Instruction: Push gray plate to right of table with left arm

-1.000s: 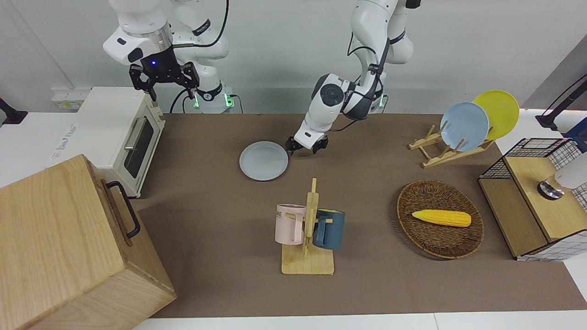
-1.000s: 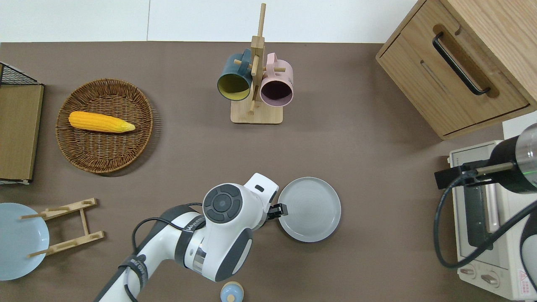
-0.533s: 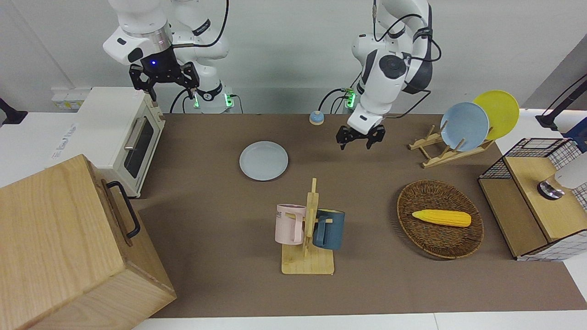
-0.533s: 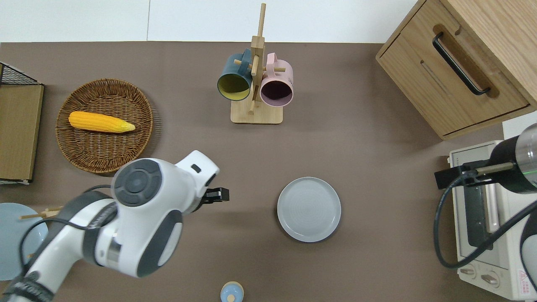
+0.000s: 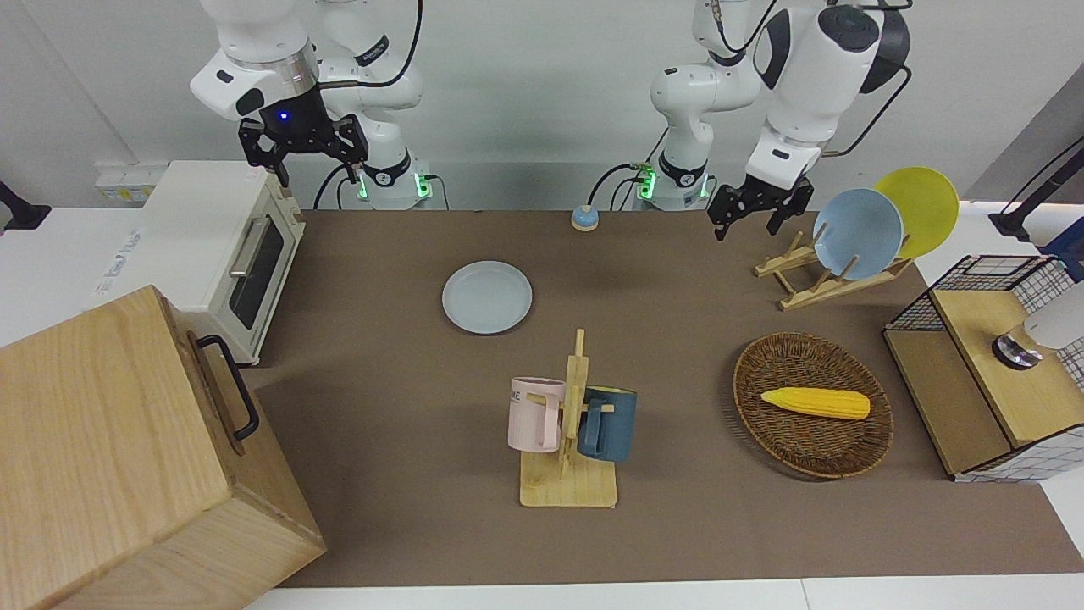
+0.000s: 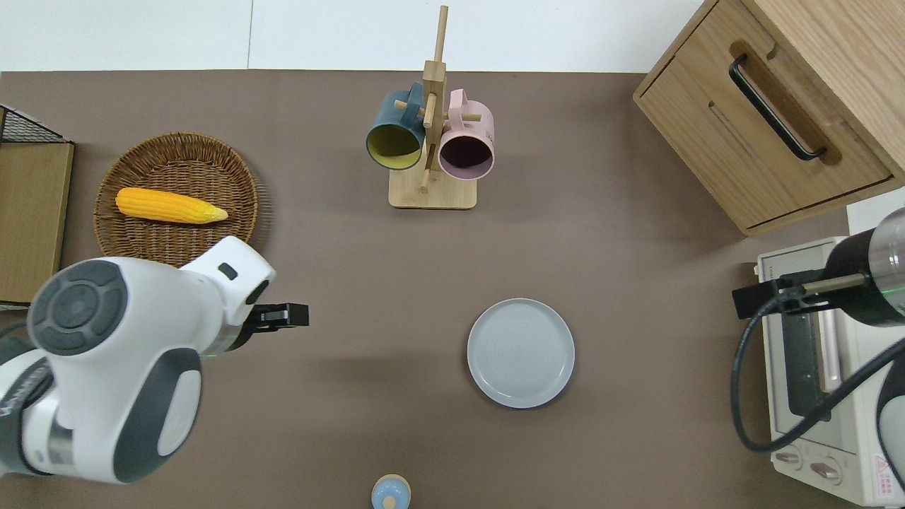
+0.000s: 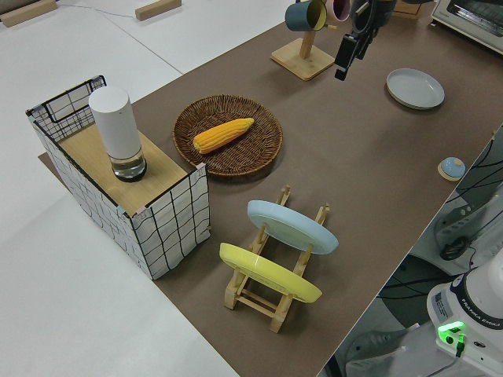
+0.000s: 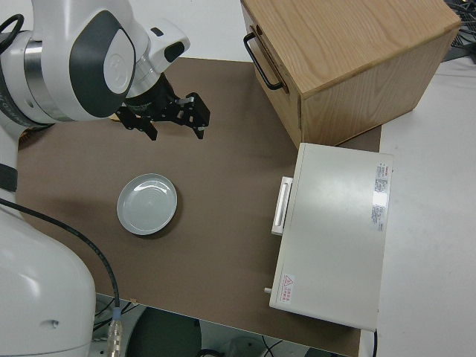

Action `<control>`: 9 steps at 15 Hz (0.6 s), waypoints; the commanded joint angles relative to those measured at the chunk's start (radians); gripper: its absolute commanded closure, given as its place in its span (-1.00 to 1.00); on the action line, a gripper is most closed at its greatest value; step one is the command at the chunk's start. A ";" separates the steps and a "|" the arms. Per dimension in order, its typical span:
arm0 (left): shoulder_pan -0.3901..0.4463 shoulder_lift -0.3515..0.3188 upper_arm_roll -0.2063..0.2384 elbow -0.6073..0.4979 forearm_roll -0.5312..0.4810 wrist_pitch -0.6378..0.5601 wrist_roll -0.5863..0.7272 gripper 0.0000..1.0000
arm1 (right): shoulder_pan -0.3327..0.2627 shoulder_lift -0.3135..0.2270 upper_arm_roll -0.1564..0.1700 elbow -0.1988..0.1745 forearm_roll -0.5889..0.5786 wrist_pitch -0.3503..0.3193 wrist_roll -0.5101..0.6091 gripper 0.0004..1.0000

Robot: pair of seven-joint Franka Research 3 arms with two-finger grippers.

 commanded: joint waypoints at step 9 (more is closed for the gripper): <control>0.053 0.016 -0.014 0.225 0.021 -0.286 0.001 -1.00 | -0.008 -0.010 0.005 -0.004 -0.001 -0.012 -0.008 -0.99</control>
